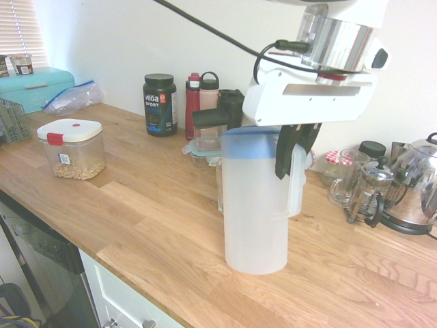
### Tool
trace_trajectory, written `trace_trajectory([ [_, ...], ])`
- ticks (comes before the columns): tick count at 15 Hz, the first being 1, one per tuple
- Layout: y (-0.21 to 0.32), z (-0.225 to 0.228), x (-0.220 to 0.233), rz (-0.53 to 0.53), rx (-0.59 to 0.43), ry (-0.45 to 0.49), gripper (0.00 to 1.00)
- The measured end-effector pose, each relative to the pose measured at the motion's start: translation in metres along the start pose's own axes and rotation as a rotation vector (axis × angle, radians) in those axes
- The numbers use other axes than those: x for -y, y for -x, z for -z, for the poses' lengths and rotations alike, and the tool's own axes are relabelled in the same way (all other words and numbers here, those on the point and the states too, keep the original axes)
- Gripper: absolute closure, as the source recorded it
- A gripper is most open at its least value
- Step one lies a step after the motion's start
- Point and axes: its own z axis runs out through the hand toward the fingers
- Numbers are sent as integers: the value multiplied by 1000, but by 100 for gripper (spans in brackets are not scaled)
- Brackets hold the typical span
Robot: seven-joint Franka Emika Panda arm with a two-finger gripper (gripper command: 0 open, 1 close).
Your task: Pour me some water
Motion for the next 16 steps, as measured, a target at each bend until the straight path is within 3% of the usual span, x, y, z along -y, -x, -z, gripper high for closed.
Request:
trace_trajectory([
  [5, -38, -1, 24, 119, 72, 195, 100],
  [12, -71, -16, 47, 164, 106, 405, 100],
  [16, -85, -23, 61, 187, 124, 479, 100],
])
